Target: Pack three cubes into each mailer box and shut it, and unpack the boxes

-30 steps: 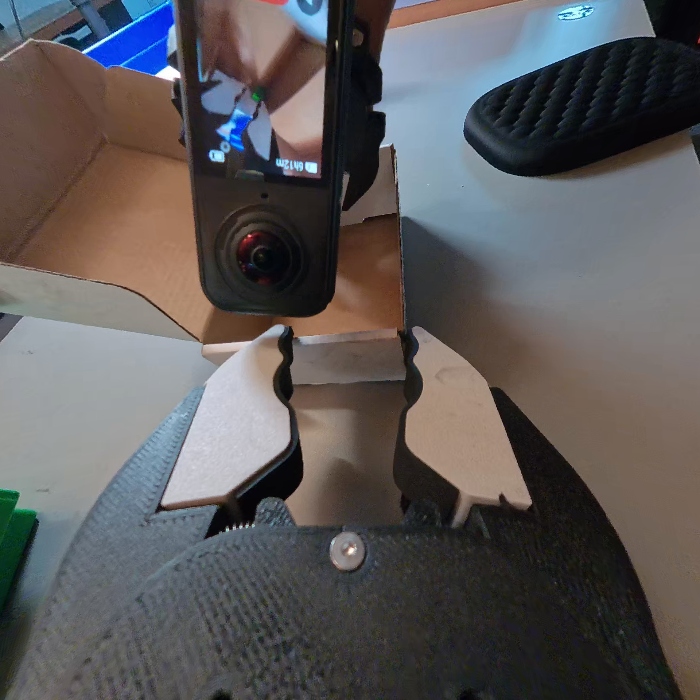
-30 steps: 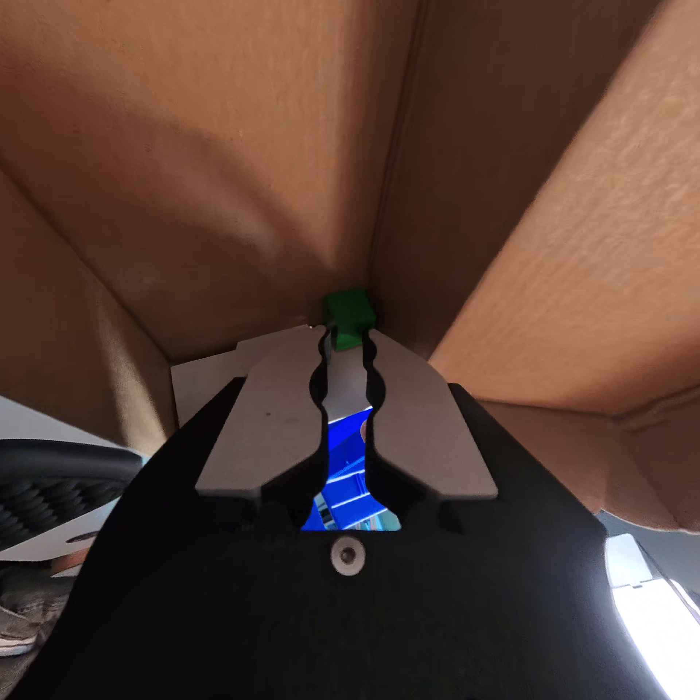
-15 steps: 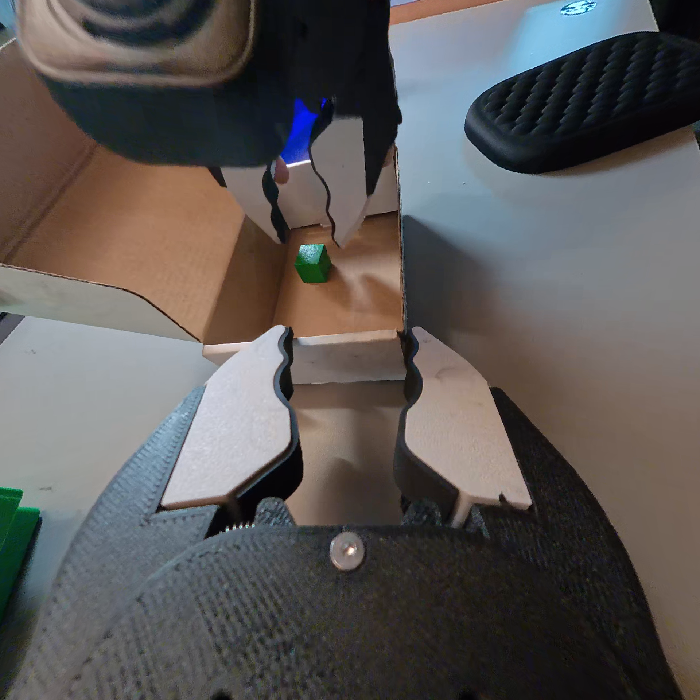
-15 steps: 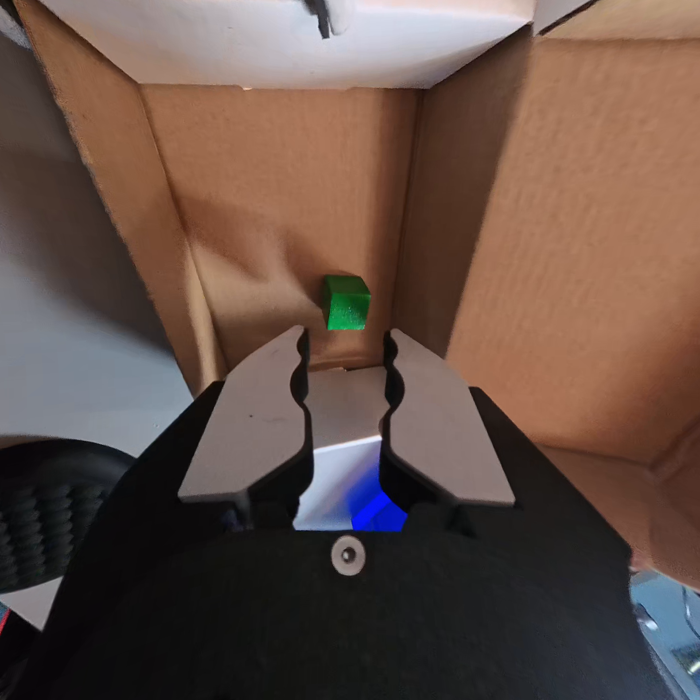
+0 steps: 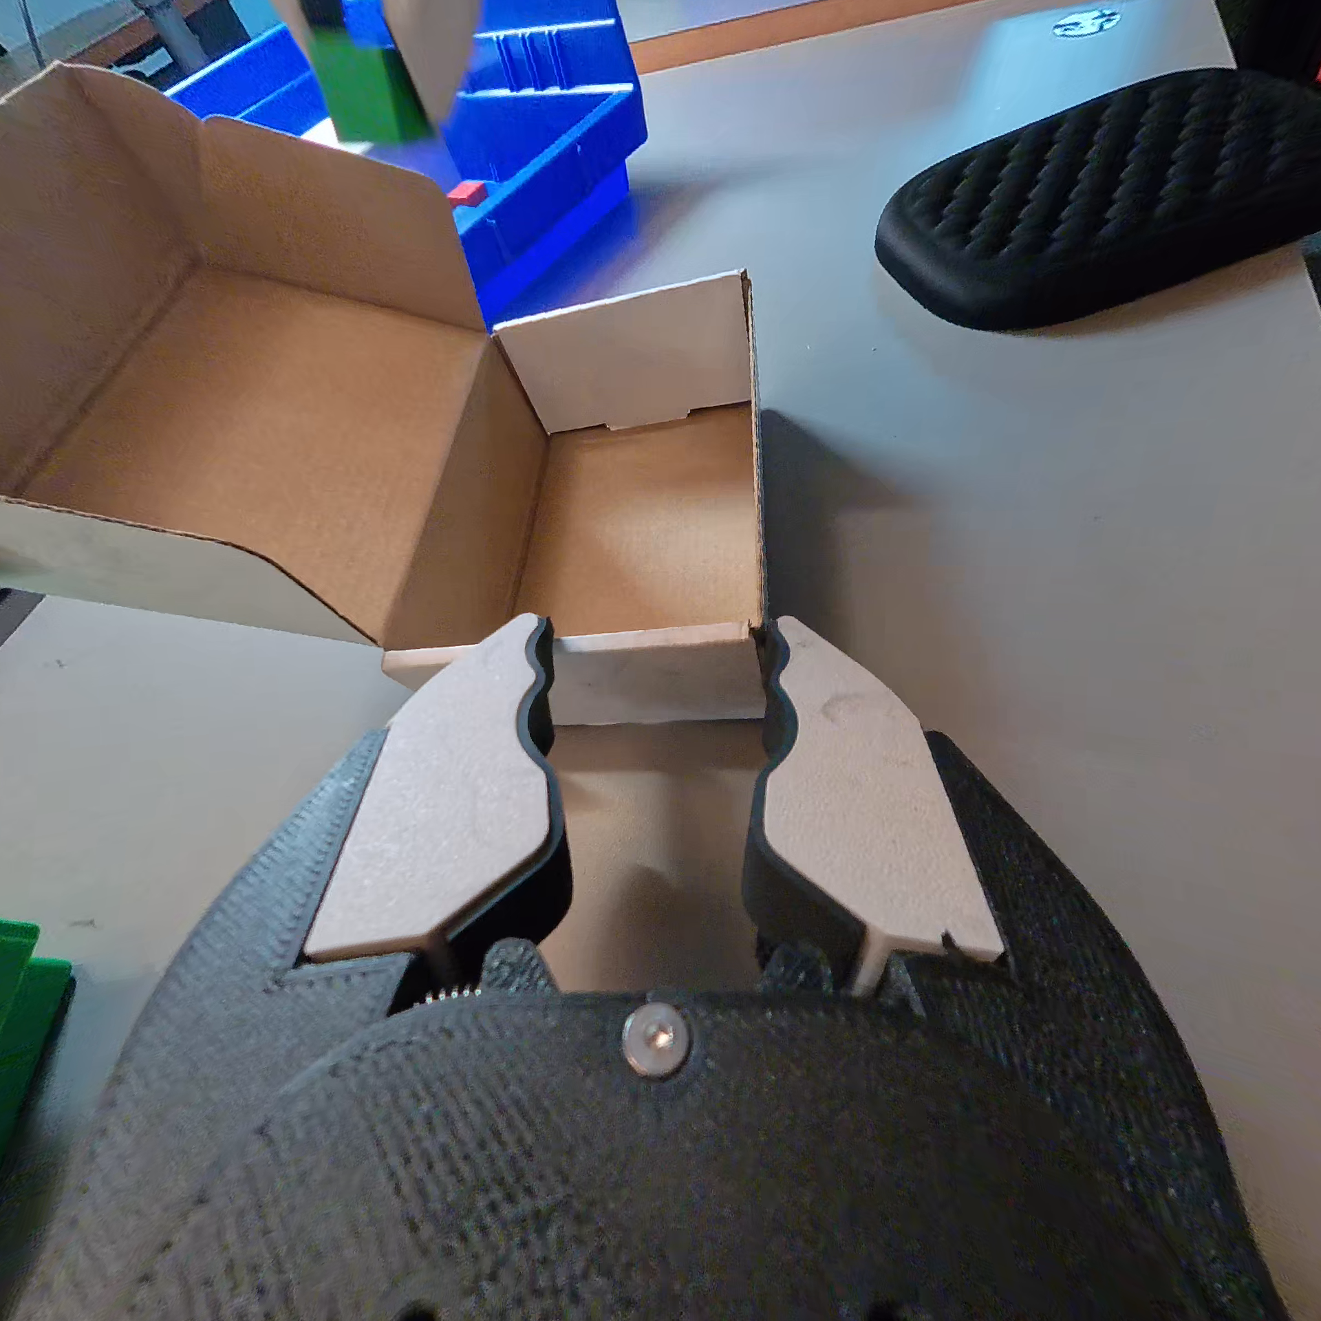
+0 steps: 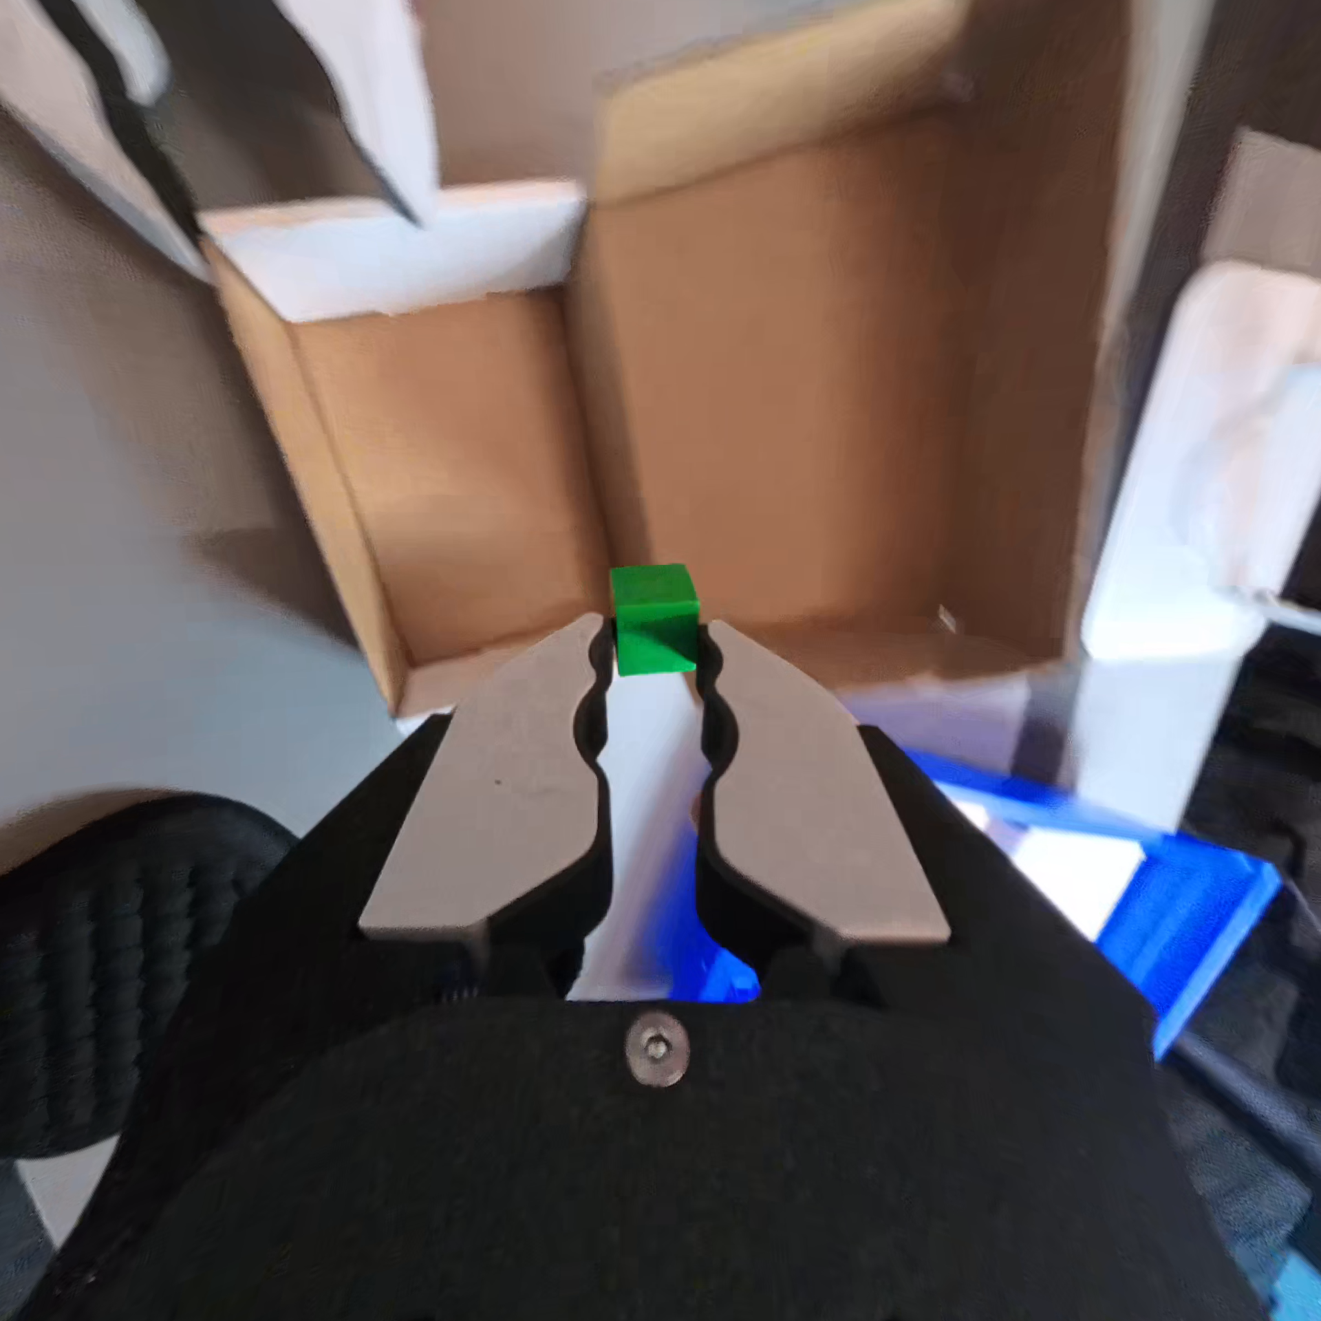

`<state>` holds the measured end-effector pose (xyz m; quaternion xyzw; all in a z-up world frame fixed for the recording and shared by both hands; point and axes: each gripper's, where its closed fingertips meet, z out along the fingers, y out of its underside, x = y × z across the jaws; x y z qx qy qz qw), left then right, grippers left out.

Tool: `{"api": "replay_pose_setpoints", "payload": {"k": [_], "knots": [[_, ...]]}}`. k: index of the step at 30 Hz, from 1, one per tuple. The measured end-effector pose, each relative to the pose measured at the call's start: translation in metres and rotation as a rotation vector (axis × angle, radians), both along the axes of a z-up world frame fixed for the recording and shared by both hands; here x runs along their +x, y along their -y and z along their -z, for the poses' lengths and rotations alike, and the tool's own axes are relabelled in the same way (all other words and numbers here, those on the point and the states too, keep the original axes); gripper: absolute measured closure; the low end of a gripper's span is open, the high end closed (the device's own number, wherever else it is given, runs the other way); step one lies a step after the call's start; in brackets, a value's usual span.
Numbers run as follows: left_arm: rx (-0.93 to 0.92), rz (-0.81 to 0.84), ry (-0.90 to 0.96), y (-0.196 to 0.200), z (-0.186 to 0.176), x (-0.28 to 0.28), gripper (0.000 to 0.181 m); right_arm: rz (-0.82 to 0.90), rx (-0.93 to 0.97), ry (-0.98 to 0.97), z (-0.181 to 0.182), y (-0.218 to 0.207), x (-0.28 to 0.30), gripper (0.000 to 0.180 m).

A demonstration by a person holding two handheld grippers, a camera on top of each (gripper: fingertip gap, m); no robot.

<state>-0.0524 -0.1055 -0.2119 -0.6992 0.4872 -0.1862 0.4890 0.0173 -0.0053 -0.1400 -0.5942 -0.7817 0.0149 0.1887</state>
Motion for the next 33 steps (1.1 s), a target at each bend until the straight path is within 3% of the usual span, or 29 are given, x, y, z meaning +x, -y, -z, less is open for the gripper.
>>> {"api": "replay_pose_setpoints", "payload": {"k": [3,5,12,20,30,33], "knots": [[0.001,0.000,0.000,0.000,0.000,0.000,0.125,0.158,0.108,0.028,-0.024,-0.057,0.045,0.158],[0.002,-0.001,0.000,0.000,0.000,0.000,0.125,0.289,0.156,0.114,-0.020,-0.096,0.086,0.158],[0.000,0.000,0.006,0.000,0.000,0.000,0.125,0.503,0.168,0.357,0.056,-0.170,0.179,0.158],[-0.004,0.002,0.012,-0.001,0.000,-0.001,0.125,0.506,0.071,0.477,0.096,-0.182,0.205,0.158],[-0.009,0.003,0.022,-0.001,-0.001,0.000,0.125,0.496,0.034,0.486,0.109,-0.179,0.211,0.157],[-0.009,0.002,0.024,-0.001,-0.001,0.000,0.125,0.517,0.043,0.420,0.102,-0.181,0.208,0.148]]}}
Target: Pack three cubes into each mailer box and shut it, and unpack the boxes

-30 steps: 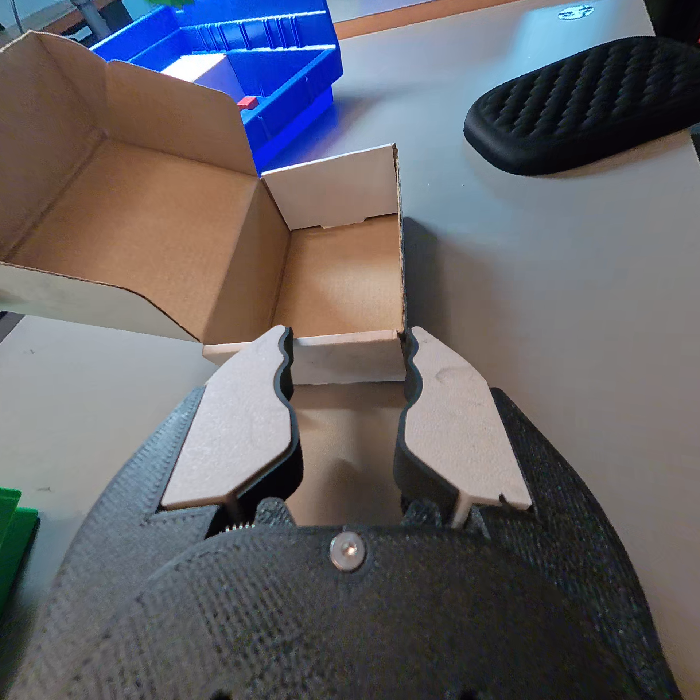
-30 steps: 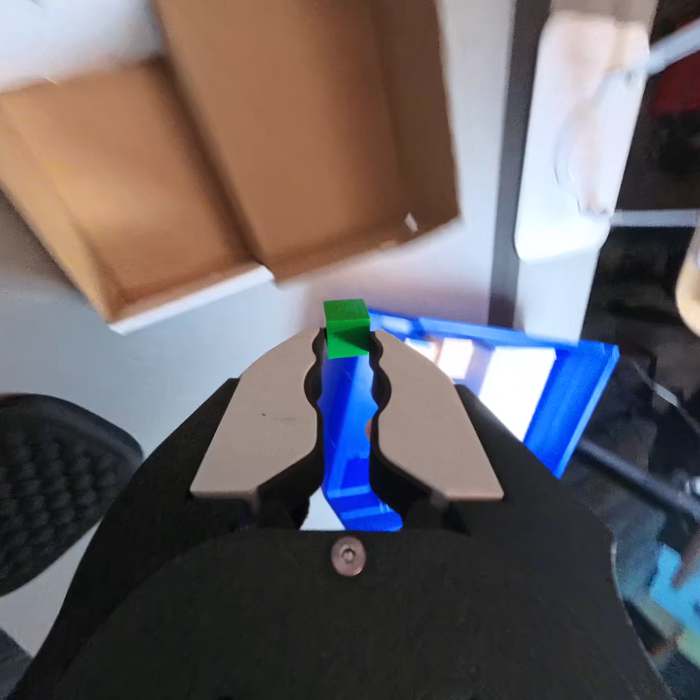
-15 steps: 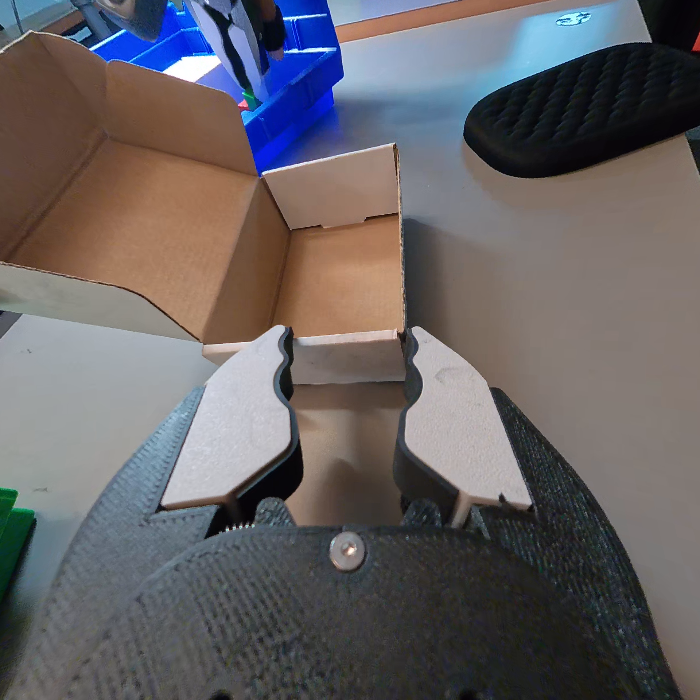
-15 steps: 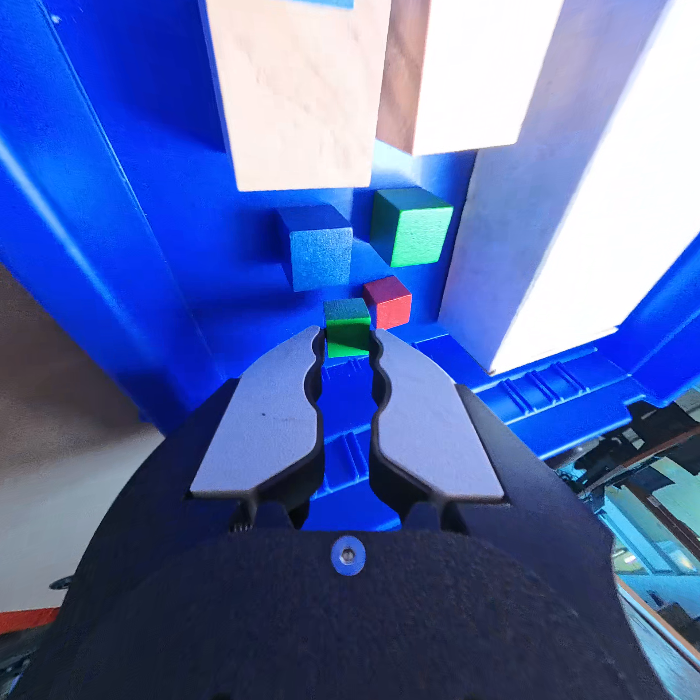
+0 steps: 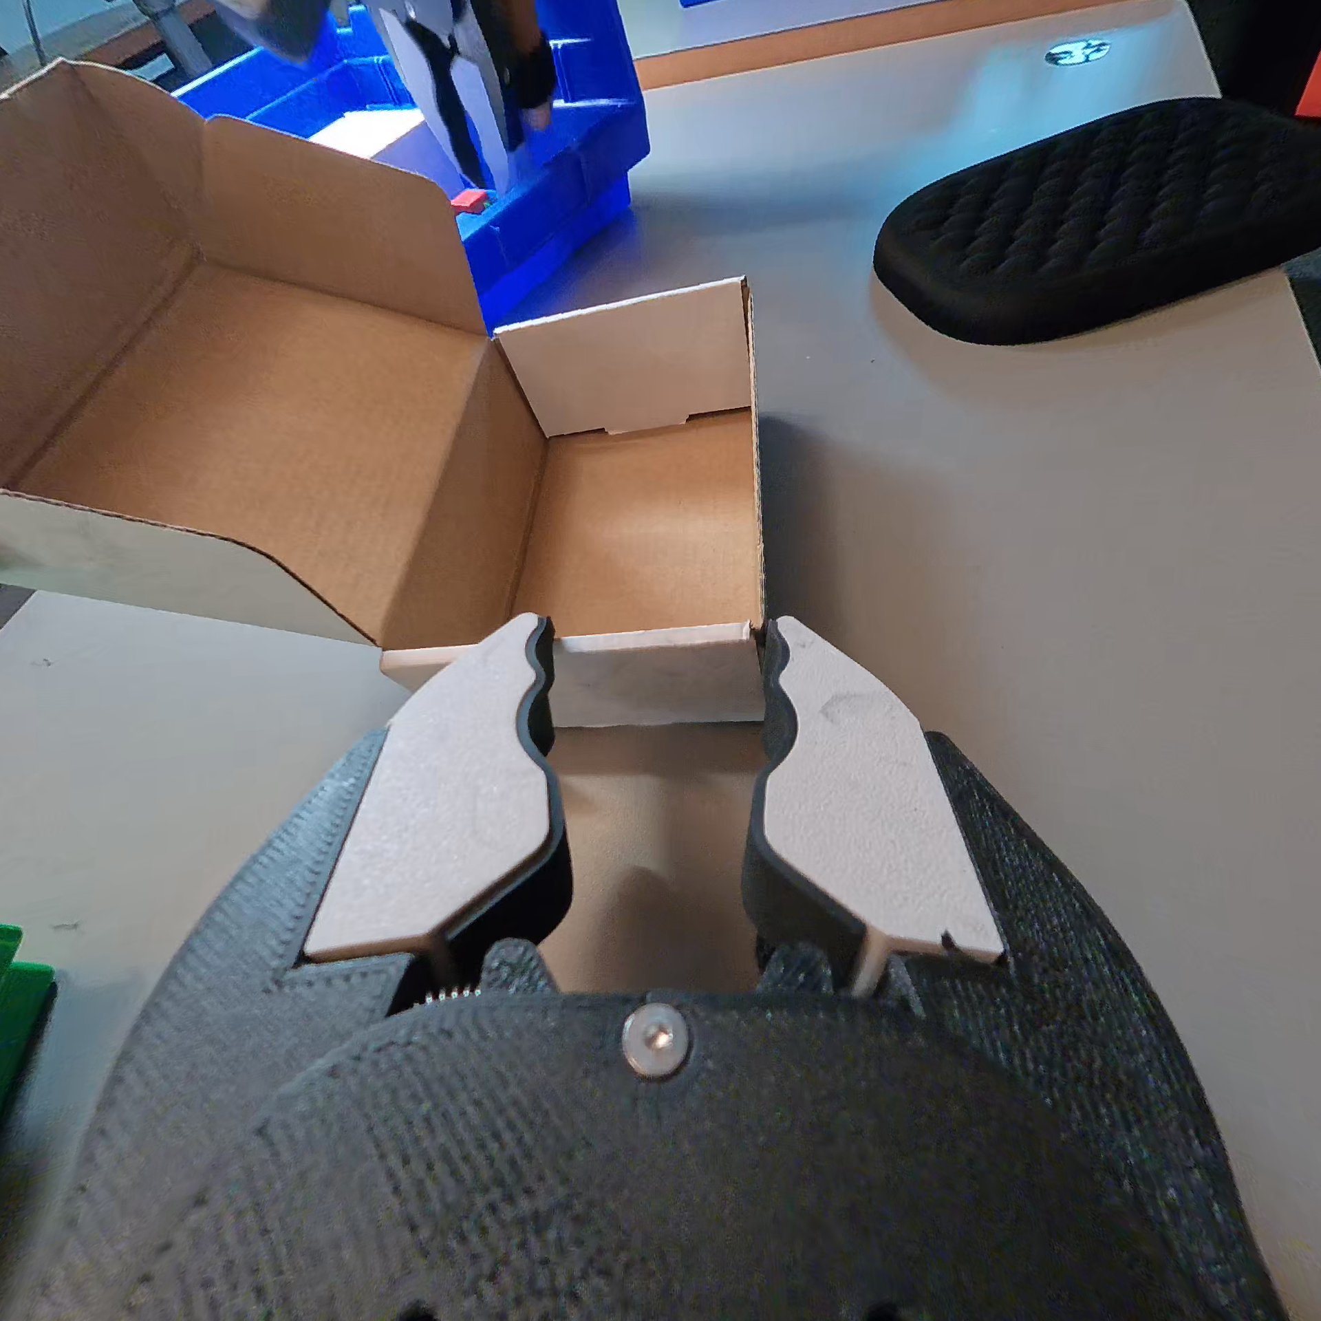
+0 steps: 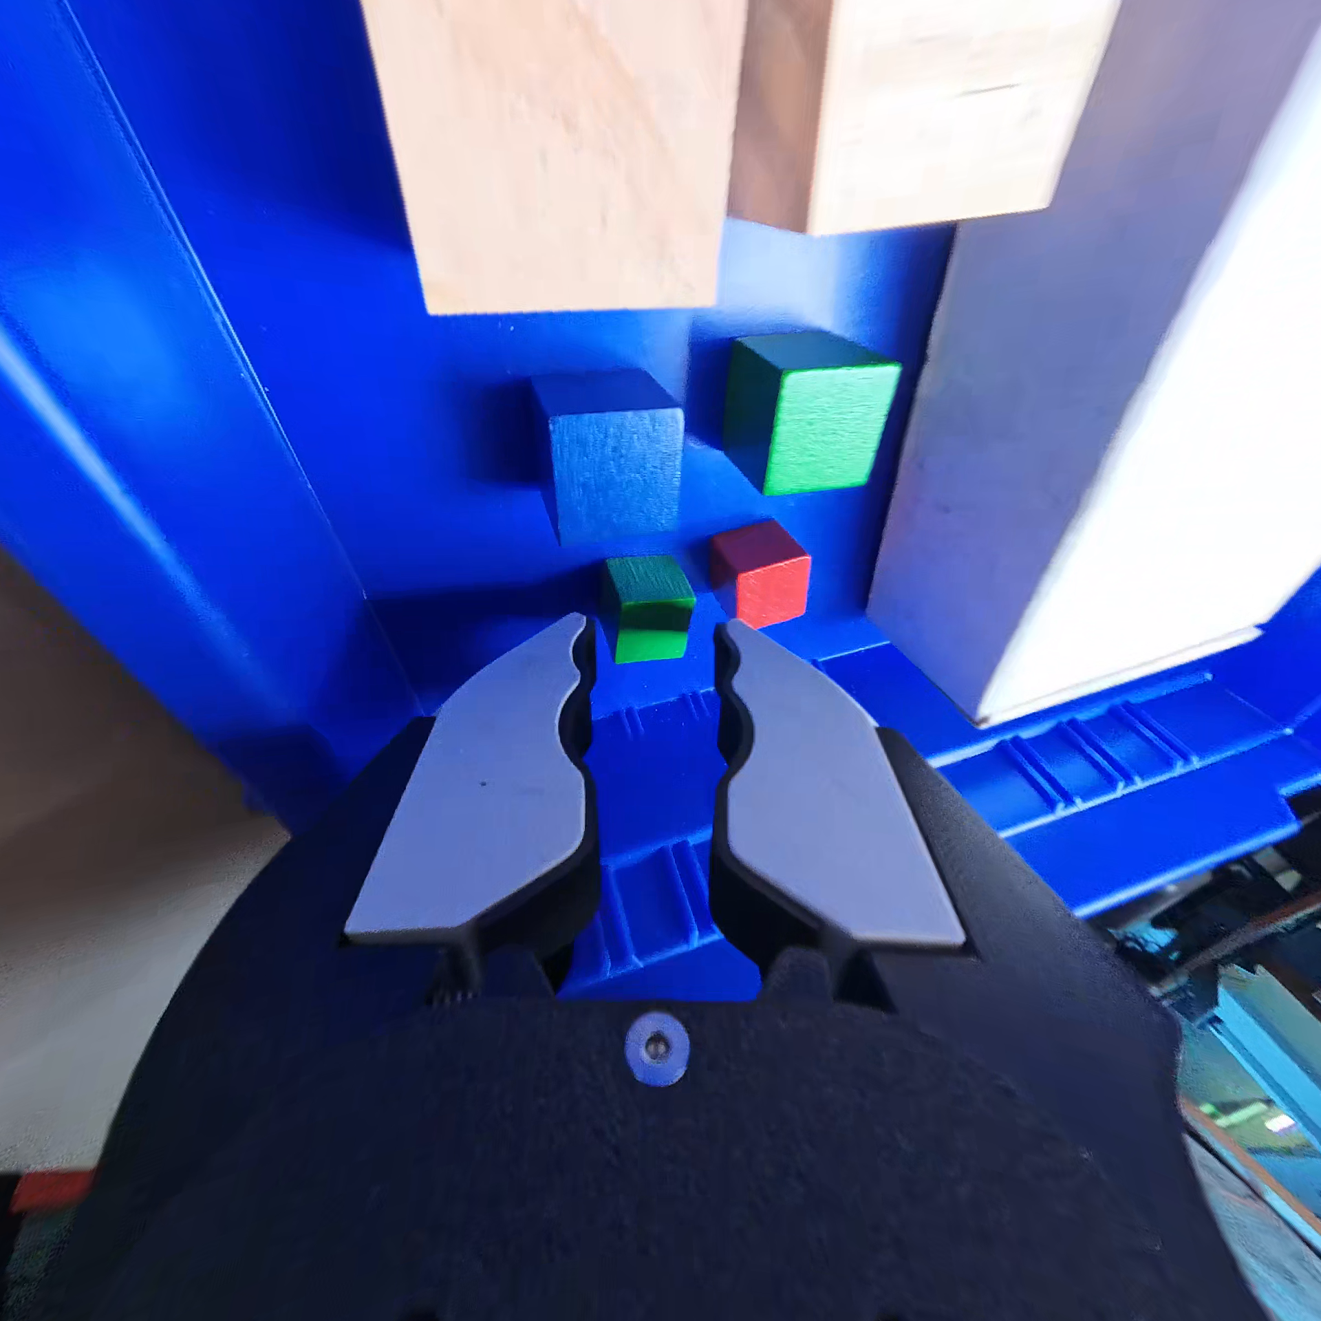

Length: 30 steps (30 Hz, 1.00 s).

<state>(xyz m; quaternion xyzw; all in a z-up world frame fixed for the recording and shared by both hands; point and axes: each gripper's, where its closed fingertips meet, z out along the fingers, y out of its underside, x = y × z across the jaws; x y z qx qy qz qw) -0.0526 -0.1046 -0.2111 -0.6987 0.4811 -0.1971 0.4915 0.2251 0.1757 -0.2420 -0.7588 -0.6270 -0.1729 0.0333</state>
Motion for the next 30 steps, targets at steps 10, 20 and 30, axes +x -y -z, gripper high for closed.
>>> {"api": "replay_pose_setpoints", "payload": {"k": [10,20,30], "knots": [[0.000,0.006,0.022,-0.001,-0.005,-0.003,0.122,-0.072,0.136,-0.724,-0.084,0.061,-0.097,0.137],[-0.187,-0.257,0.447,-0.062,-0.065,-0.047,0.134,0.014,-0.045,-1.219,-0.094,0.139,-0.186,0.138],[-0.197,-0.312,0.377,-0.084,-0.056,-0.039,0.157,-0.079,0.210,-1.250,-0.086,0.155,-0.196,0.166]]}}
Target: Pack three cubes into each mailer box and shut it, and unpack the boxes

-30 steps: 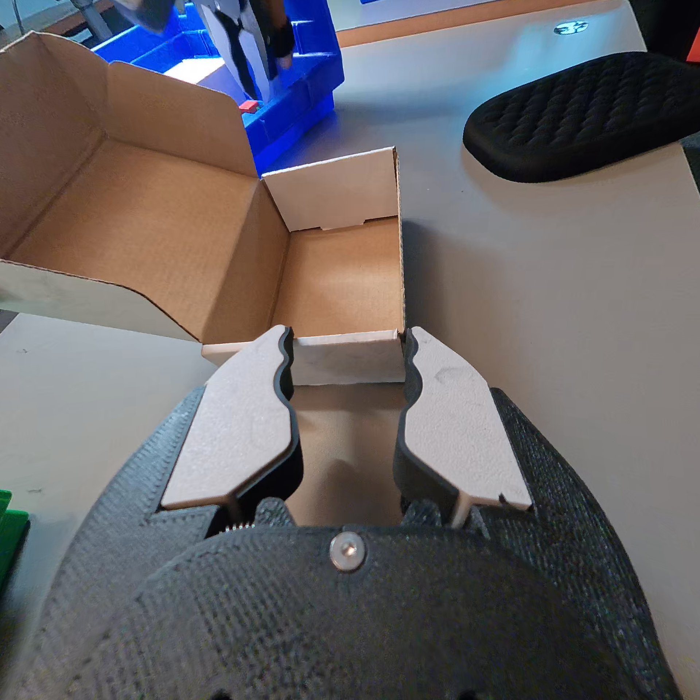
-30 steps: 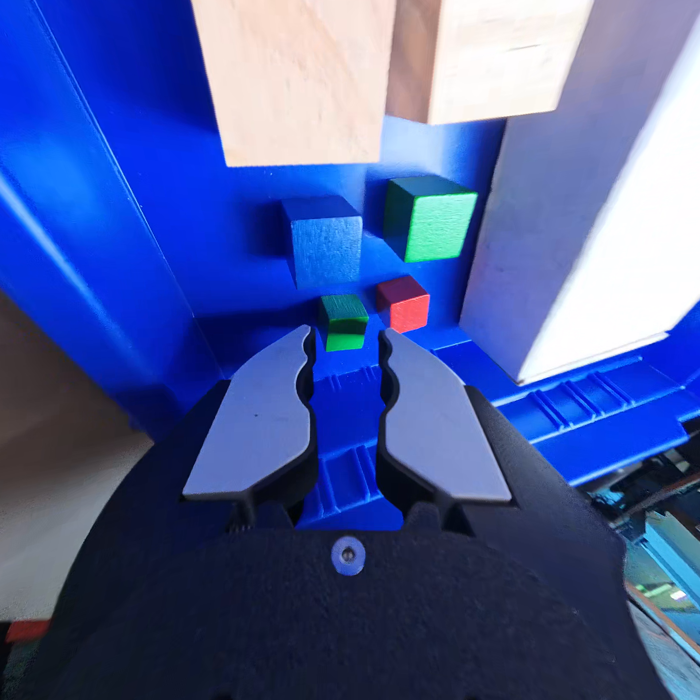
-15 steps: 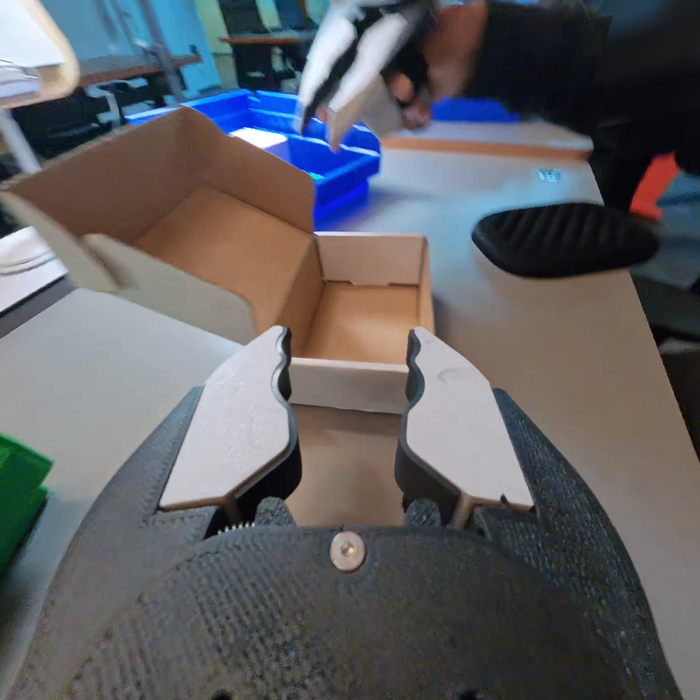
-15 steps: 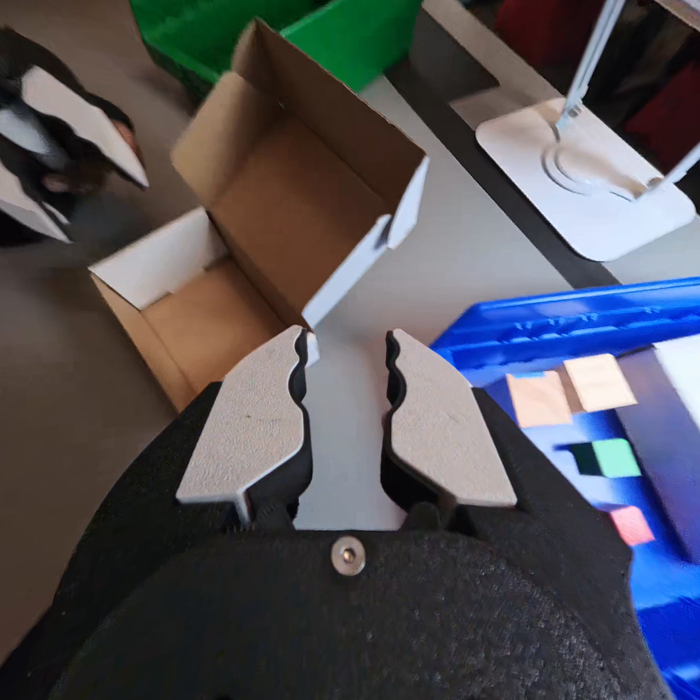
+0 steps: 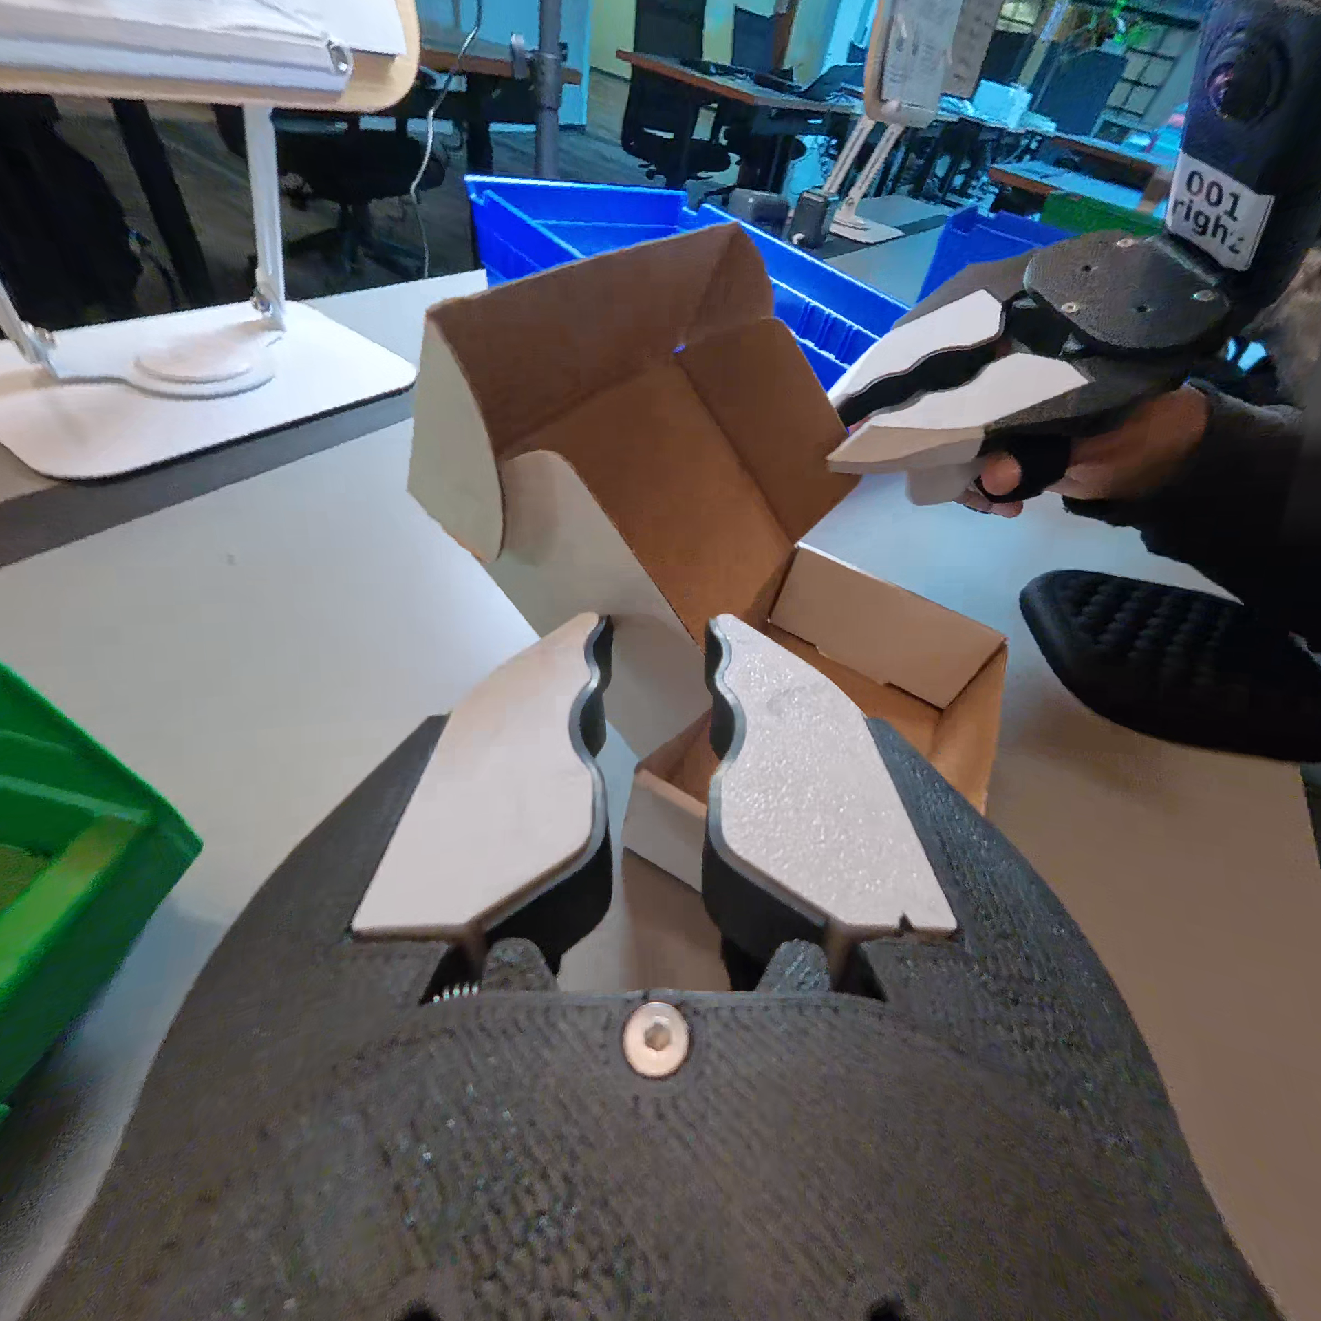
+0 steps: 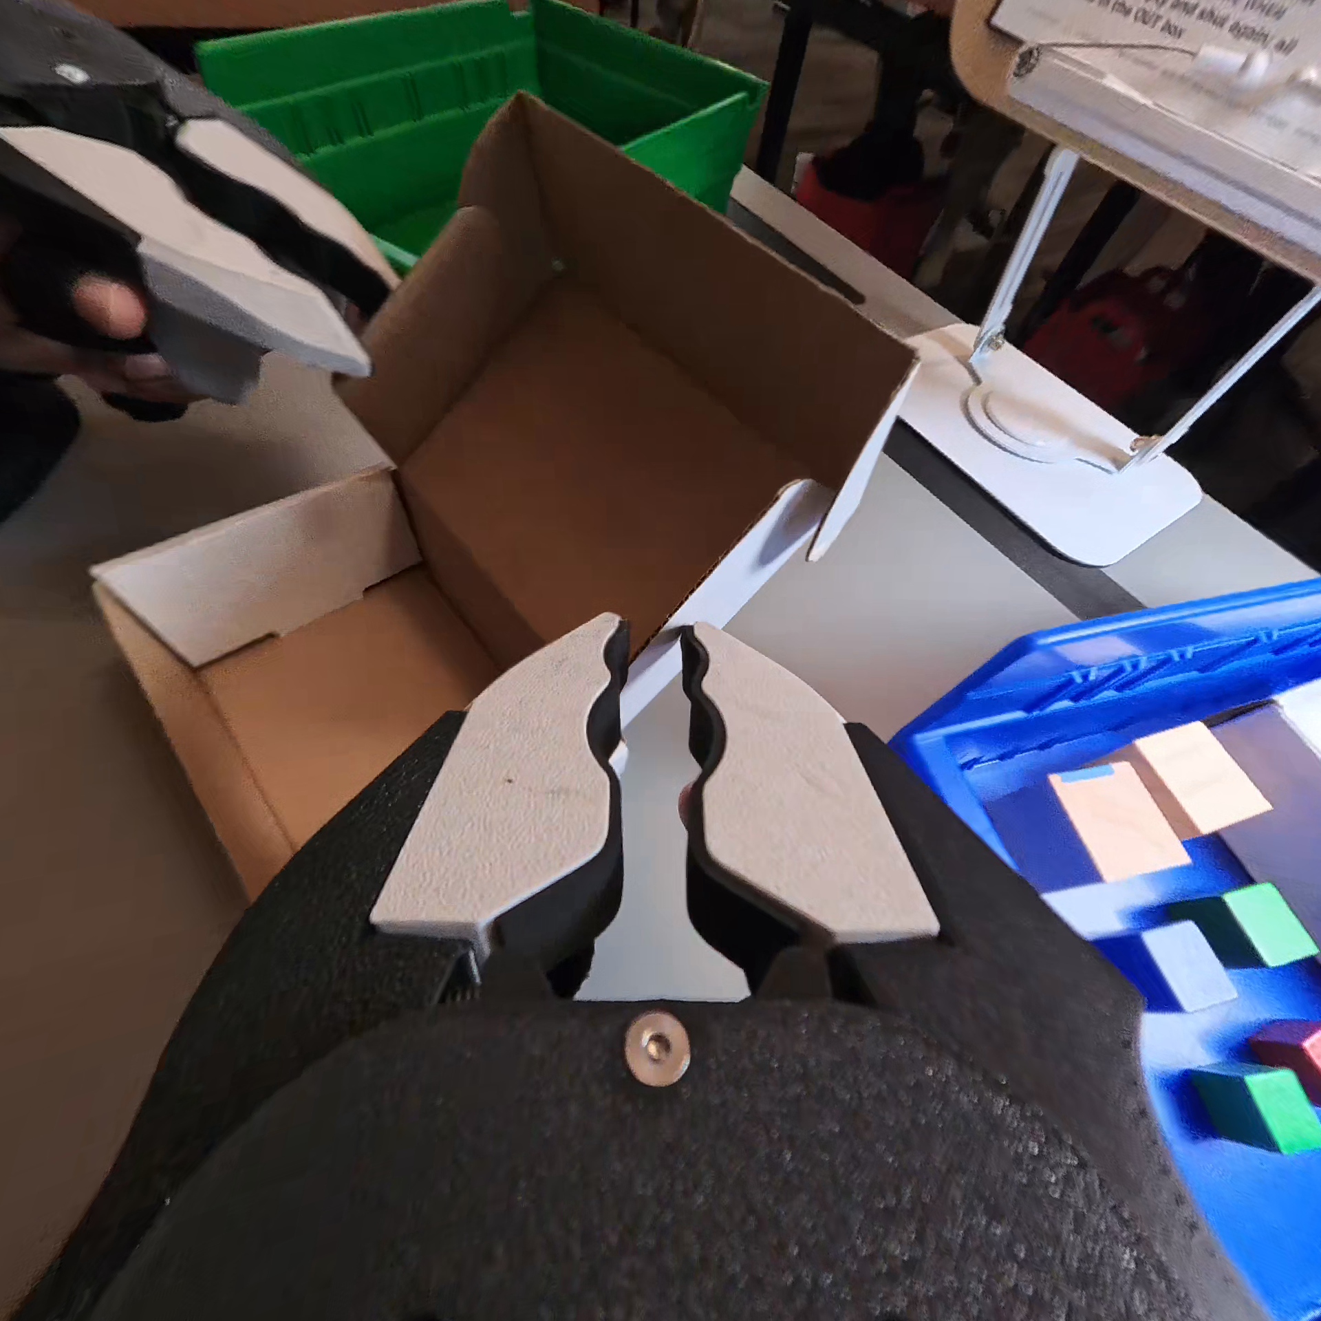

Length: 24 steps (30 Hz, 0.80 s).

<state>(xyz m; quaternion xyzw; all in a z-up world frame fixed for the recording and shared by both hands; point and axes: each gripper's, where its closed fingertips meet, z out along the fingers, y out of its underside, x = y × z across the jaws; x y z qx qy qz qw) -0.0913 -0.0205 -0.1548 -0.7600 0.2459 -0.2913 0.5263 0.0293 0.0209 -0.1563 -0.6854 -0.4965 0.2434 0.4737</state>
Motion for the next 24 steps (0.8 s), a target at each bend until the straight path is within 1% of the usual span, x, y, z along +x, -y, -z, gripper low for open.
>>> {"api": "replay_pose_setpoints", "payload": {"k": [3,5,7,10,12,15,19,21,22,24], "knots": [[0.068,0.076,-0.053,0.014,0.000,0.002,0.162,-0.052,0.015,-0.034,-0.001,0.028,0.006,0.165],[0.086,0.145,-0.093,0.027,0.005,0.003,0.164,-0.082,0.000,-0.024,0.003,0.045,0.011,0.167],[0.078,0.202,-0.130,0.039,0.014,0.004,0.165,-0.130,-0.023,-0.006,0.011,0.064,0.012,0.167],[0.049,0.248,-0.182,0.051,0.029,0.003,0.167,-0.174,-0.026,0.047,0.025,0.081,0.014,0.167],[0.026,0.282,-0.192,0.059,0.034,0.003,0.160,-0.209,-0.063,0.075,0.035,0.090,0.016,0.165],[0.053,0.286,-0.167,0.067,0.024,-0.004,0.147,-0.222,-0.053,0.050,0.029,0.095,0.023,0.150],[0.144,0.253,-0.163,0.072,0.004,-0.011,0.145,-0.162,0.069,0.024,0.007,0.092,0.029,0.145],[0.158,0.250,-0.170,0.073,-0.002,-0.005,0.142,-0.121,0.128,0.037,0.000,0.089,0.025,0.135],[0.168,0.247,-0.180,0.072,-0.003,-0.001,0.139,-0.098,0.152,0.032,-0.005,0.087,0.022,0.126],[0.186,0.239,-0.215,0.069,-0.003,0.003,0.135,-0.071,0.213,0.030,-0.014,0.082,0.016,0.115]]}}
